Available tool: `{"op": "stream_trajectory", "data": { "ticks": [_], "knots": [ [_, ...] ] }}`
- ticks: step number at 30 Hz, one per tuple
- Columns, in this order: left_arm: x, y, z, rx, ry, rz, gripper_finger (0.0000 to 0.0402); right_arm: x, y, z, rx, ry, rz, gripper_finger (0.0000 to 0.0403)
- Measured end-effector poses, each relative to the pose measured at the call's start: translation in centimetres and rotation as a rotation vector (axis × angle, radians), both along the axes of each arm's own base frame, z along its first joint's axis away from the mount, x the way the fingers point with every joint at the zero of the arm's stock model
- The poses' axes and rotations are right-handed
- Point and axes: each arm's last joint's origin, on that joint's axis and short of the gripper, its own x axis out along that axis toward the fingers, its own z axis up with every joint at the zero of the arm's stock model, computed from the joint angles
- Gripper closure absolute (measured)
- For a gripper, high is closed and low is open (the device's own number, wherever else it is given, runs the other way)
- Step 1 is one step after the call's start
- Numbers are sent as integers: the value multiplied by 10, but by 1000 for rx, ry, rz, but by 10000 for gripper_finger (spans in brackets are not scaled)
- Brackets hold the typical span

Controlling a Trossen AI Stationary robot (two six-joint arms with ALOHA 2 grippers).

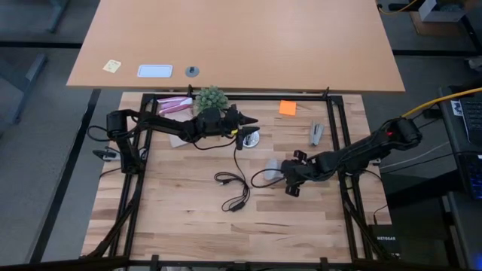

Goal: Screw lightbulb
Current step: Insert the lightbulb into the lamp

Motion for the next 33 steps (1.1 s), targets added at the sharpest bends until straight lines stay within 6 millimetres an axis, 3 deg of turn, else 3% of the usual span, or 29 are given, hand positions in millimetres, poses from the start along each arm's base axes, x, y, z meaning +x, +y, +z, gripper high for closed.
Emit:
{"op": "stream_trajectory", "data": {
  "ticks": [12, 17, 26, 33],
  "knots": [
    [0, 0, 0, 0, -2, 0, 245, 8, 0, 3, -33, -107, -28, 261],
    [0, 0, 0, 0, -2, 0, 245, 8, 2, 3, 3, -95, -9, 252],
    [0, 0, 0, -8, -4, 0, 245, 17, 5, -22, 4, -24, -1, 230],
    [0, 0, 0, -8, -4, 0, 245, 24, 7, -28, -18, -51, 18, 232]
  ]
}}
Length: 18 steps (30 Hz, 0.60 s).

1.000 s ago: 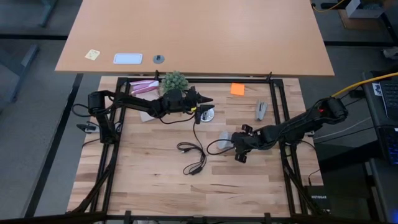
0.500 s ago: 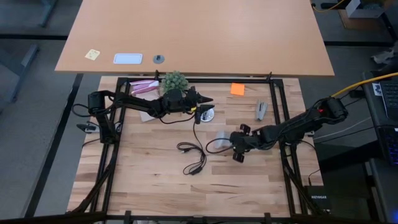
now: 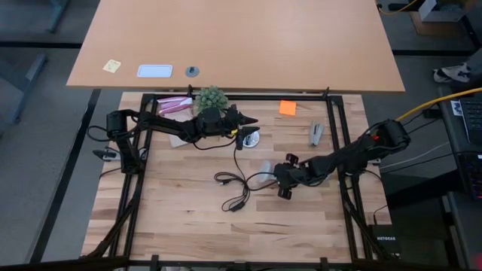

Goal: Screw lightbulb
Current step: Insert the lightbulb into the lamp

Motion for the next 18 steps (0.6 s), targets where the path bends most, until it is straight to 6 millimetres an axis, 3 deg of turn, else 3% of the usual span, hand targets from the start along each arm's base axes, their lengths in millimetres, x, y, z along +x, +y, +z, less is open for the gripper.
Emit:
{"op": "stream_trajectory", "data": {
  "ticks": [6, 14, 18],
  "knots": [
    [0, 0, 0, 1, -1, 0, 245, -3, -3, 12, -62, -58, -16, 257],
    [1, -2, 2, 12, -14, -27, 245, -5, -8, 34, -181, -185, -98, 236],
    [1, -4, 3, 28, -29, -76, 245, -8, -13, 46, -318, -249, -155, 251]
  ]
}}
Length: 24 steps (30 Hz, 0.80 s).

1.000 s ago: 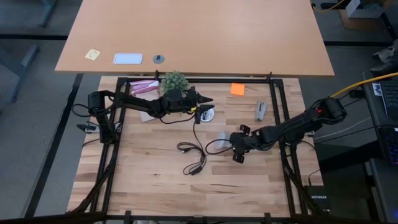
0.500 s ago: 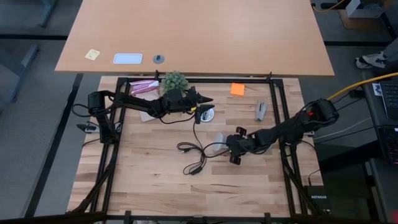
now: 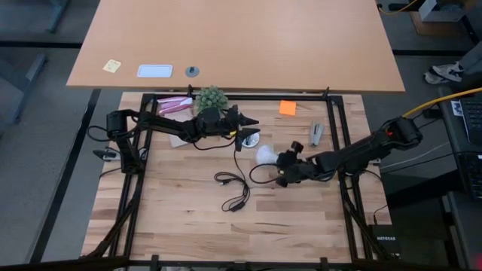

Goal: Screw lightbulb
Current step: Insert the lightbulb into the lamp

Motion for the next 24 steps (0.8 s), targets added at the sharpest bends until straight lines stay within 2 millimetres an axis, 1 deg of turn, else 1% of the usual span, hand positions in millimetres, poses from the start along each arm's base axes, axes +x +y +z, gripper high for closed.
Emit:
{"op": "stream_trajectory", "data": {
  "ticks": [2, 4, 6, 9, 13, 16, 18, 20, 24],
  "knots": [
    [-2, -2, 4, -13, 2, -38, 245, -2, -3, 8, -66, -45, -50, 270],
    [-6, -3, 13, -17, -2, -48, 245, -4, -5, 16, -116, -77, -78, 289],
    [-12, -5, 25, -2, -10, -50, 245, -6, -5, 21, -142, -83, -67, 308],
    [-20, -7, 39, 13, 3, -50, 245, -8, -5, 25, -157, -68, -21, 334],
    [-30, -10, 48, -3, 54, -51, 245, -9, -6, 26, -158, -59, -11, 358],
    [-31, -10, 45, -18, 100, -51, 245, -10, -6, 25, -183, -36, -15, 369],
    [-30, -10, 42, -23, 114, -52, 245, -11, -7, 25, -231, -14, -4, 374],
    [-29, -11, 41, -24, 116, -52, 245, -10, -8, 26, -298, 11, 5, 376],
    [-23, -10, 34, -18, 93, 12, 245, -11, -10, 31, -448, 56, -27, 377]
  ]
}}
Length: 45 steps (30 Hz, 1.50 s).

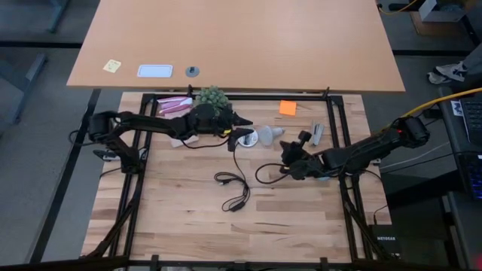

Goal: Screw lightbulb
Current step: Insert the lightbulb into the lamp

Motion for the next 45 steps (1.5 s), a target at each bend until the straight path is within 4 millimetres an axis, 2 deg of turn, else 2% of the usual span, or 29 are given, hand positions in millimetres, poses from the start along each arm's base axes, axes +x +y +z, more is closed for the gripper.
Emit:
{"op": "stream_trajectory", "data": {
  "ticks": [5, 10, 14, 18, 25, 29, 33, 38, 45],
  "knots": [
    [15, 9, -3, 40, -147, 52, 245, 4, 0, 13, -117, 19, -34, 377],
    [44, 28, -9, -5, -170, 89, 245, 9, 1, 23, -142, 28, -19, 377],
    [64, 33, -25, -97, -147, 80, 245, 9, -6, 20, -131, 68, -25, 377],
    [70, 29, -41, -201, -73, 45, 245, 11, -32, 16, -36, 122, -40, 377],
    [68, 11, -66, -321, 198, 6, 245, 7, -100, 11, 165, 153, -118, 377],
    [68, 0, -73, -323, 284, -17, 245, 2, -133, 12, 337, 66, -58, 377],
    [69, -9, -74, -295, 297, -43, 245, 1, -157, 10, 467, -28, 51, 377],
    [71, -20, -74, -289, 301, -71, 245, 0, -173, -11, 585, 4, -18, 377],
    [72, -34, -74, -267, 309, -108, 245, 3, -163, -45, 783, 126, -139, 377]
  ]
}}
